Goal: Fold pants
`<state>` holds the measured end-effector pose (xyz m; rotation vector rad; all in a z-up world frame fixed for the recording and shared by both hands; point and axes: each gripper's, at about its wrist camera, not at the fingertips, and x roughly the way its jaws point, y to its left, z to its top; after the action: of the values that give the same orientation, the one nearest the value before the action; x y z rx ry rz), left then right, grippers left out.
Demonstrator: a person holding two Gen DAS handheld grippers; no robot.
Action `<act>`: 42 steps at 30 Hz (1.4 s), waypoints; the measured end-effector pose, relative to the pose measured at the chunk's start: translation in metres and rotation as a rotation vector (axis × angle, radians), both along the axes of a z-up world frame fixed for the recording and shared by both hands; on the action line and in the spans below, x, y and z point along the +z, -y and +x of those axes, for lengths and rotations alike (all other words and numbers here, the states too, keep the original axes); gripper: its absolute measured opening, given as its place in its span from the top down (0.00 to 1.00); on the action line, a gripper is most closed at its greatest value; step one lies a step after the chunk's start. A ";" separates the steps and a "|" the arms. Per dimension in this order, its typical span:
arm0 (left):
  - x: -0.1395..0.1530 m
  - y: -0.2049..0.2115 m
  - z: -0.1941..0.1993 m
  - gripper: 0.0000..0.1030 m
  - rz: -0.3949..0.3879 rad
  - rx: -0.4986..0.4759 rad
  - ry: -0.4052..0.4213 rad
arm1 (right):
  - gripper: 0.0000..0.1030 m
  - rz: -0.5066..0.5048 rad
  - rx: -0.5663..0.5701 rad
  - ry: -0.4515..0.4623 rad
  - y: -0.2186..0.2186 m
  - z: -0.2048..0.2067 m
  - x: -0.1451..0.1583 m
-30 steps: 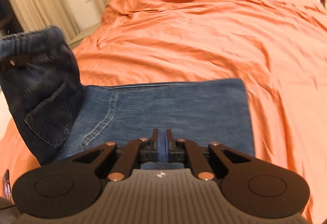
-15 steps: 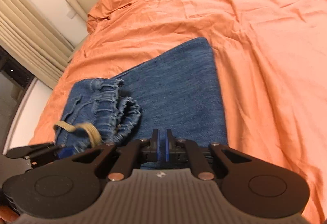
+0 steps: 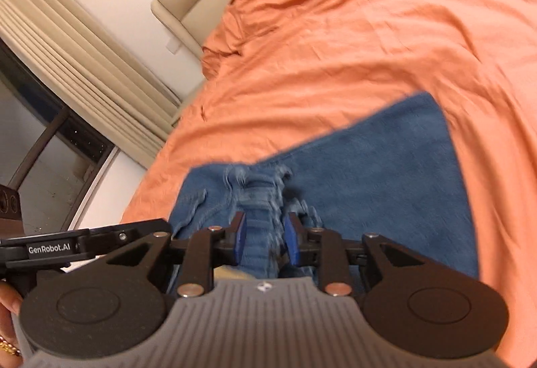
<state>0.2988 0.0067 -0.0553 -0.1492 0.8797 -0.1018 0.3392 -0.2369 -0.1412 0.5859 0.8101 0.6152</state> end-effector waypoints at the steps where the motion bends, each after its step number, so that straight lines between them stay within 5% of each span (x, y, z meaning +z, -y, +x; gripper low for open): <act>1: 0.000 -0.009 0.000 0.32 0.008 0.024 0.005 | 0.77 -0.020 -0.001 0.014 -0.006 0.006 0.000; 4: -0.004 -0.022 0.009 0.33 -0.010 0.068 0.000 | 0.69 -0.097 0.003 0.024 -0.023 0.027 -0.003; 9: -0.009 -0.034 0.010 0.34 -0.012 0.097 -0.023 | 0.62 -0.046 0.029 -0.068 -0.036 0.046 -0.035; 15: -0.010 -0.038 0.008 0.34 -0.034 0.130 -0.032 | 0.62 -0.012 0.055 -0.050 -0.039 0.045 -0.041; 21: 0.001 -0.031 0.000 0.34 -0.028 0.154 -0.022 | 0.60 -0.128 0.067 0.044 -0.054 0.035 -0.031; 27: 0.013 -0.021 -0.008 0.34 -0.007 0.159 -0.018 | 0.89 -0.143 0.102 0.183 -0.050 0.015 0.001; 32: 0.025 -0.015 -0.018 0.34 -0.015 0.154 0.001 | 0.96 0.053 0.115 0.185 -0.025 0.002 0.036; 36: 0.028 -0.008 -0.018 0.34 -0.013 0.128 -0.002 | 0.97 0.278 0.119 0.011 -0.005 0.006 0.038; 42: 0.011 -0.003 -0.004 0.36 -0.008 0.097 -0.041 | 0.98 0.287 0.013 -0.211 0.017 0.012 -0.012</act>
<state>0.2945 0.0096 -0.0439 -0.2014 0.9111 -0.0115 0.3516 -0.2541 -0.1533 0.9196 0.9308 0.6953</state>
